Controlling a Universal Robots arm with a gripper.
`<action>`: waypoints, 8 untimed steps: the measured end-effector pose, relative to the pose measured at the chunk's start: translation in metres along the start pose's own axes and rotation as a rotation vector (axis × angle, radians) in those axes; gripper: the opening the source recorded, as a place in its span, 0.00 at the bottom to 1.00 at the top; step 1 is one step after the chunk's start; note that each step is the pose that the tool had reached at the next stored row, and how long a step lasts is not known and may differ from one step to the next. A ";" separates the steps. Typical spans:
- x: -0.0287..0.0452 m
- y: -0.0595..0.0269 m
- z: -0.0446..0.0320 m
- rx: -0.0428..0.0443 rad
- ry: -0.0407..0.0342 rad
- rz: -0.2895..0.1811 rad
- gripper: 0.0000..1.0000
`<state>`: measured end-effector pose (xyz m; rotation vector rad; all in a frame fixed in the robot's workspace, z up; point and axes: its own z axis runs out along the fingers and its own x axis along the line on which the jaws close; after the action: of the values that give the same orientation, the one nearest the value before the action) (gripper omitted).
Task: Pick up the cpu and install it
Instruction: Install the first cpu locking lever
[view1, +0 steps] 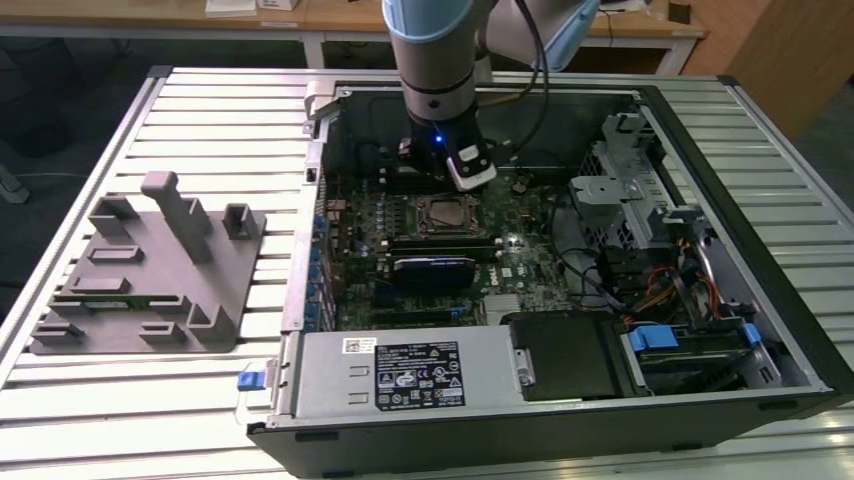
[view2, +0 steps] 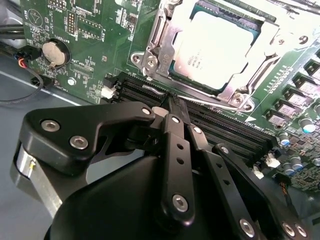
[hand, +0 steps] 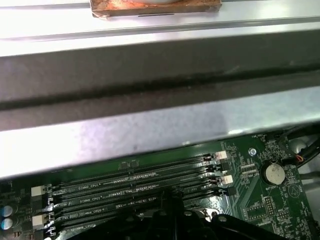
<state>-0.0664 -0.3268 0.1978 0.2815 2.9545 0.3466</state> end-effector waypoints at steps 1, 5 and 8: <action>0.0000 -0.0001 0.0004 0.0023 -0.0008 -0.001 0.11; 0.0003 -0.0005 0.0022 0.0103 -0.0037 -0.002 0.11; 0.0004 -0.0009 0.0036 0.0161 -0.0056 -0.004 0.11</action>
<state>-0.0663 -0.3268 0.1941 0.2786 2.9531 0.3212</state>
